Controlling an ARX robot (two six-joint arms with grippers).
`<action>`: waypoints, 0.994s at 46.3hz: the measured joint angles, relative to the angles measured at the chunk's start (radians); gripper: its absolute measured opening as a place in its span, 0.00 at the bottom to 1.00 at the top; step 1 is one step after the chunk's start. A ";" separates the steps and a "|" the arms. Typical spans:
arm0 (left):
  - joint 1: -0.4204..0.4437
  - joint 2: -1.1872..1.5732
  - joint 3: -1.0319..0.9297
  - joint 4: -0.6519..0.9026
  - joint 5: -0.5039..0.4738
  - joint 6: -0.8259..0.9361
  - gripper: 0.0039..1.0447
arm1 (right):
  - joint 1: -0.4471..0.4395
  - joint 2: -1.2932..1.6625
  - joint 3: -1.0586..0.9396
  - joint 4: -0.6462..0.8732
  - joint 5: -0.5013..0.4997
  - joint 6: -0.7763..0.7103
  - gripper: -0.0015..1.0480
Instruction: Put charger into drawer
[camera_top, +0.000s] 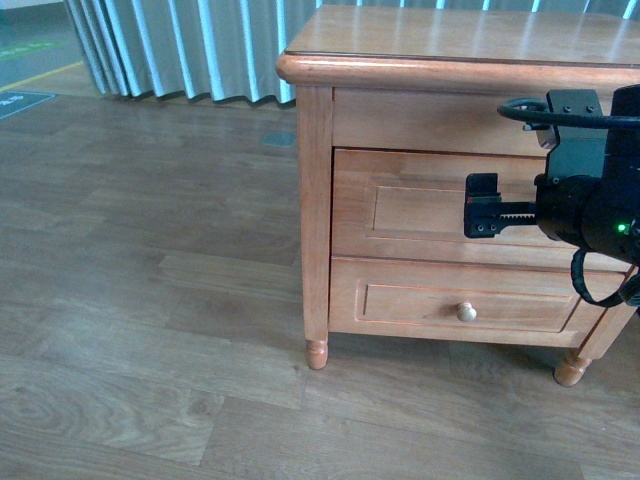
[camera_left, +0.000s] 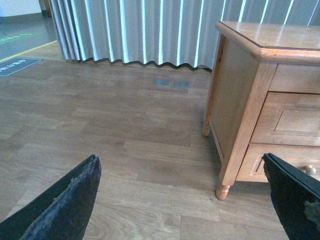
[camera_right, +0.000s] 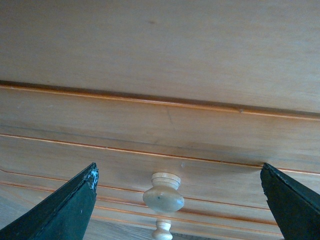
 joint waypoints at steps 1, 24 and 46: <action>0.000 0.000 0.000 0.000 0.000 0.000 0.94 | -0.002 -0.005 -0.006 0.003 -0.005 -0.001 0.92; 0.000 0.000 0.000 0.000 0.000 0.000 0.94 | -0.169 -0.837 -0.667 -0.199 -0.071 0.036 0.92; 0.000 -0.001 0.000 0.000 0.000 0.000 0.94 | -0.113 -1.071 -0.896 0.151 -0.013 0.001 0.40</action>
